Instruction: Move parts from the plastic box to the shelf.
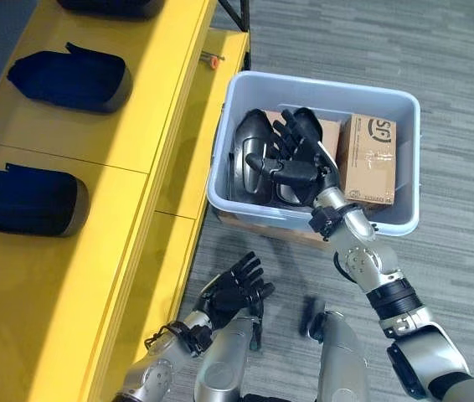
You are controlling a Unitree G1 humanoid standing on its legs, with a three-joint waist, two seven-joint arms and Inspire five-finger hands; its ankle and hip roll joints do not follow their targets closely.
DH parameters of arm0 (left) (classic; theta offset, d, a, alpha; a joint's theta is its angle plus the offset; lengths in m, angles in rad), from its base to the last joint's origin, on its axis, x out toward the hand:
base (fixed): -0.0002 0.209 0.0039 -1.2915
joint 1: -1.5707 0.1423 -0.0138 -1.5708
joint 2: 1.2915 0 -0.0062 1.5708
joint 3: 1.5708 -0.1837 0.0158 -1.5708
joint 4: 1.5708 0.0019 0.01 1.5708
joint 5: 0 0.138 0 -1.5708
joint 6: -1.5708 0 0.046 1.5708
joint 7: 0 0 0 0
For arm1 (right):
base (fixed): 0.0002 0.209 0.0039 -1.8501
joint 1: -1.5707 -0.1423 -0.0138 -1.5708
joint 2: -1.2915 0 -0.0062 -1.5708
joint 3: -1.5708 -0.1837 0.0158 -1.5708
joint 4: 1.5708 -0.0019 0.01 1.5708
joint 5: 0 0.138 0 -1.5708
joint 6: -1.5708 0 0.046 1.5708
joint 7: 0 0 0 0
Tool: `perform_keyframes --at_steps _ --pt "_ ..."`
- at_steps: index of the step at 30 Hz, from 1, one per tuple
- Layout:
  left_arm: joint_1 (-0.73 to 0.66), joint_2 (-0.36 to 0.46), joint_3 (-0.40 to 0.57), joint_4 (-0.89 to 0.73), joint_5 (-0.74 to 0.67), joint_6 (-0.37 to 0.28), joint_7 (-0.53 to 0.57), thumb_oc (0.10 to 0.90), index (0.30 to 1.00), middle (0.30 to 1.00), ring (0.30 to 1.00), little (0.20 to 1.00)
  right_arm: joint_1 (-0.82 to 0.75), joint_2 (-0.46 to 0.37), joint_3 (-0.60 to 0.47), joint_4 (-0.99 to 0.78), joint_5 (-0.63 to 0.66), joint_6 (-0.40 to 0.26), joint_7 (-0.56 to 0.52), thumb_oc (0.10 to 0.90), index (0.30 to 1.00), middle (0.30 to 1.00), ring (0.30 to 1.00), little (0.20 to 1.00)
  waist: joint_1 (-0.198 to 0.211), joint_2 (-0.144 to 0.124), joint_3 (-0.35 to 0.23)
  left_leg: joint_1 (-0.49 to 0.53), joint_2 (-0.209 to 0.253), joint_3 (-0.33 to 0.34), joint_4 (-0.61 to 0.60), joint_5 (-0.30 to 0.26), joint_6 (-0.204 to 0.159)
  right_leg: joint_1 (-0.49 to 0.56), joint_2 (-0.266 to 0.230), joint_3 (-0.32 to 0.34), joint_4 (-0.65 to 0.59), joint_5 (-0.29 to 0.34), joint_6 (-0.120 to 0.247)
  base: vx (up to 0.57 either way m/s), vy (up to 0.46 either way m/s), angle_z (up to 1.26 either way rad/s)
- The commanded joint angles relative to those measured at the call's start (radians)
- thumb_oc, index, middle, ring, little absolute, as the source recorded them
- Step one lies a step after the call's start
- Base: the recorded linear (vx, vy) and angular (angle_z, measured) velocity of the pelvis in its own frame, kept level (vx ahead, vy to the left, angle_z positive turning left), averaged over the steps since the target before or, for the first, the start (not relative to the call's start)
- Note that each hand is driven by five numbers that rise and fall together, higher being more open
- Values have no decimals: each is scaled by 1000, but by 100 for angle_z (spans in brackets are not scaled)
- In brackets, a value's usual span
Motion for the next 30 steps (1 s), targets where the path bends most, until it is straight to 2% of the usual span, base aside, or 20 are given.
perform_keyframes --at_steps 1,3,7,17,22,30 --pt "27 -2 -23 -109 -36 -121 23 900 1000 1000 1000 1000 -140 -33 -61 -52 44 -33 6 900 1000 1000 1000 1000 -14 -31 -25 52 54 -61 -95 -16 -70 128 10 47 -55 85 34 58 -172 63" --pt "25 -6 -22 -119 -40 -140 34 900 1000 1000 1000 1000 -144 -49 -61 -54 48 -15 -11 900 1000 1000 1000 1000 -9 -28 -20 49 61 -53 -101 -6 -83 142 7 24 -65 74 35 29 -67 47" --pt "34 -13 -1 -124 -56 -128 22 900 1000 1000 1000 1000 -141 -60 -60 -37 56 -3 -27 900 1000 1000 1000 1000 -3 -19 -21 51 71 -57 -124 18 -99 154 14 3 -58 47 21 58 -25 -2" --pt "39 -26 -7 -134 -72 -114 44 900 1000 1000 1000 1000 -122 -54 -57 -23 26 9 -60 900 1000 1000 1000 1000 -12 -5 -13 53 81 -75 -149 45 -112 144 26 12 -35 27 5 72 -8 -4" --pt "38 -20 -6 -148 -83 -99 59 900 1000 1000 1000 1000 -133 -52 -54 2 51 40 -47 900 1000 1000 1000 1000 -6 5 -10 20 79 -89 -133 46 -113 118 23 24 -19 22 4 59 -17 7" --pt "47 -12 -10 -169 -94 -80 79 900 1000 1000 1000 1000 -153 -54 -20 -20 -15 60 -31 900 1000 1000 1000 1000 10 21 -10 -93 72 -115 -91 58 -110 34 33 30 39 -5 -12 51 -26 8"
